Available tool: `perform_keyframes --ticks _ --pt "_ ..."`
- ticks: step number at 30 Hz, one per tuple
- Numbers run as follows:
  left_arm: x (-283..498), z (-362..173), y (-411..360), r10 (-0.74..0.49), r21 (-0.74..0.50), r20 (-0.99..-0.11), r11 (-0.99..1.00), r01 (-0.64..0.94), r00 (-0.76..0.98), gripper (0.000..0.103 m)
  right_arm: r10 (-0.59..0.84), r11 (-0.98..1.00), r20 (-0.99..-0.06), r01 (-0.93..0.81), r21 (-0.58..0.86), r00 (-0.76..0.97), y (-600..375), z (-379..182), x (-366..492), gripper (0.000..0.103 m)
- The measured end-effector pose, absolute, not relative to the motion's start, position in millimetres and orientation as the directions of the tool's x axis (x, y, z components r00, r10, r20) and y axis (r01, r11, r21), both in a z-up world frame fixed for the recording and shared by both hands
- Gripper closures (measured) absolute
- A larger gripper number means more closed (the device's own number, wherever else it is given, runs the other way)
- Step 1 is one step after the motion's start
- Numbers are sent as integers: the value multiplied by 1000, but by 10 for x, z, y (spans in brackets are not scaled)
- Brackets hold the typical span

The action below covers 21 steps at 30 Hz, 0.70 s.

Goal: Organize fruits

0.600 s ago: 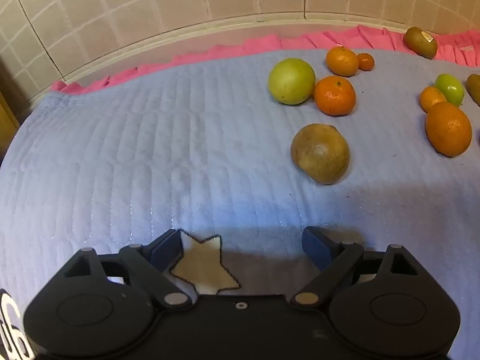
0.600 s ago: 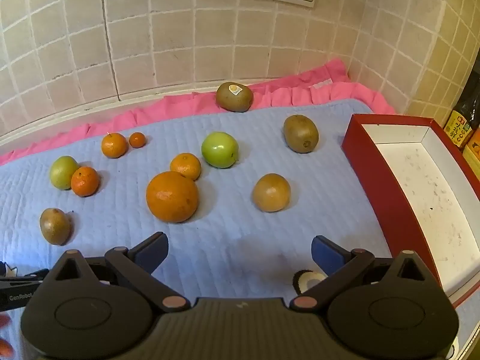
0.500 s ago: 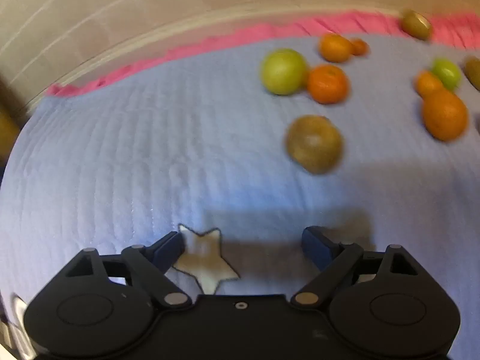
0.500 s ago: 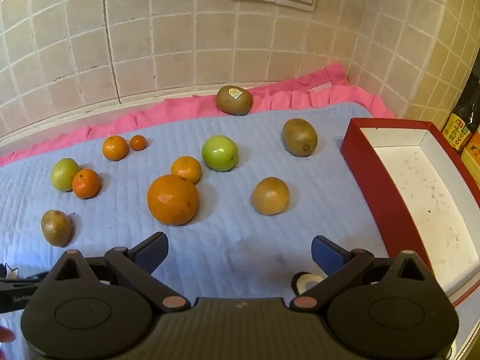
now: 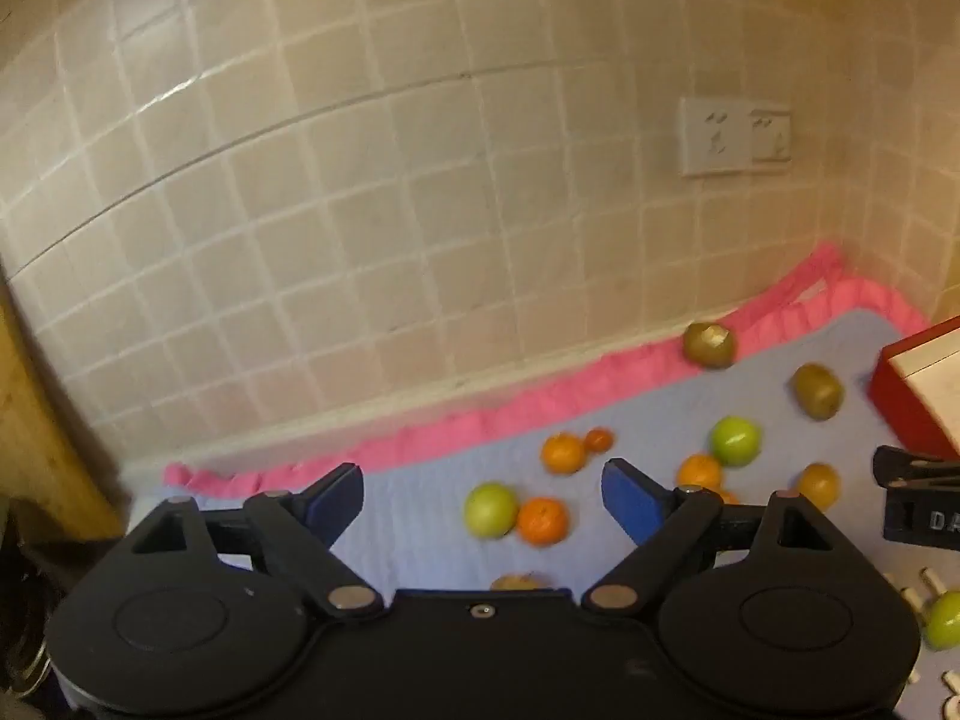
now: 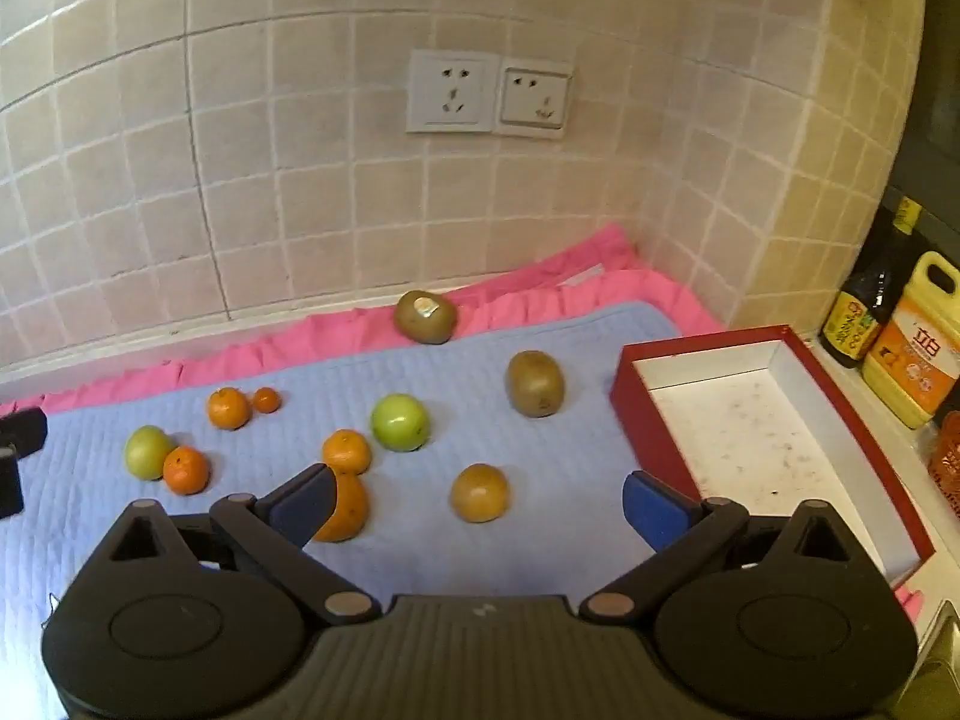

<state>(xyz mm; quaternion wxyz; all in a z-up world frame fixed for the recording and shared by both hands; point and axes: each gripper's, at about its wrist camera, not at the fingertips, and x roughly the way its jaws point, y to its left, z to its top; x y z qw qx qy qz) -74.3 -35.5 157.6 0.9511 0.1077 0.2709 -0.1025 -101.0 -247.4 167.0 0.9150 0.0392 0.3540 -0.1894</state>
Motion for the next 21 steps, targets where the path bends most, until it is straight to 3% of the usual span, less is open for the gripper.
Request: perform_keyframes --ticks 5,21 --pt "-710 1593 -443 -200 142 -550 934 328 810 0 -345 914 -639 402 -62 687 -2530 1651 -1131 0" --pt "-449 1670 -593 -167 145 -612 937 318 773 0 -305 937 -644 340 -73 702 -2410 1608 -1039 0"
